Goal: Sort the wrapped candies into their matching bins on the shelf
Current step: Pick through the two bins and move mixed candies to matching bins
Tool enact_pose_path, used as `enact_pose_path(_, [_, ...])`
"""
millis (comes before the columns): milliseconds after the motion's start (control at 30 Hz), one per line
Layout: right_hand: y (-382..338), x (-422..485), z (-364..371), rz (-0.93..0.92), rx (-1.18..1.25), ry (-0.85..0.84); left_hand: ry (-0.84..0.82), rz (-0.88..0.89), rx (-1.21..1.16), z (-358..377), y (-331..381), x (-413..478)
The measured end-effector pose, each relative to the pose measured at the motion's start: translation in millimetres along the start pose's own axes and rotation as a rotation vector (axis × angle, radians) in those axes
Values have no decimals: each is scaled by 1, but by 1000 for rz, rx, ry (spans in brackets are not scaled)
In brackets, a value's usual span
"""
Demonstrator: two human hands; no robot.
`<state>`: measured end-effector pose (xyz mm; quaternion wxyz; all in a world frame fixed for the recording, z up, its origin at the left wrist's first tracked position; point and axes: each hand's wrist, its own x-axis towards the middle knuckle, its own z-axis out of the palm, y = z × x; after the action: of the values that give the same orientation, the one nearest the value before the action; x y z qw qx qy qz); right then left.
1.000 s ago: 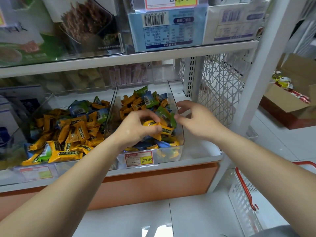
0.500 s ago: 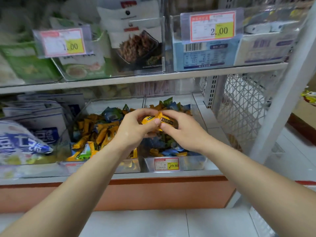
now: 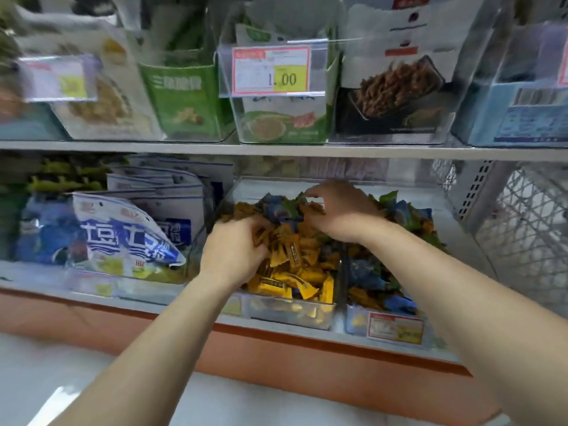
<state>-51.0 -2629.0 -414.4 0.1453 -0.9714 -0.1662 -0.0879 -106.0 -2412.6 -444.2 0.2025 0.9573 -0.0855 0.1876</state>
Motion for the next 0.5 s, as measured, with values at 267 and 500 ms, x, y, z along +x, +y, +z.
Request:
enact_pose_path(267, [-15,71,30,-165,78,-342,-66,-200,-67,12,-23,1])
enact_pose_path(500, [1,64,38,-107,284,-253,-50,-146,-256,17,-22,23])
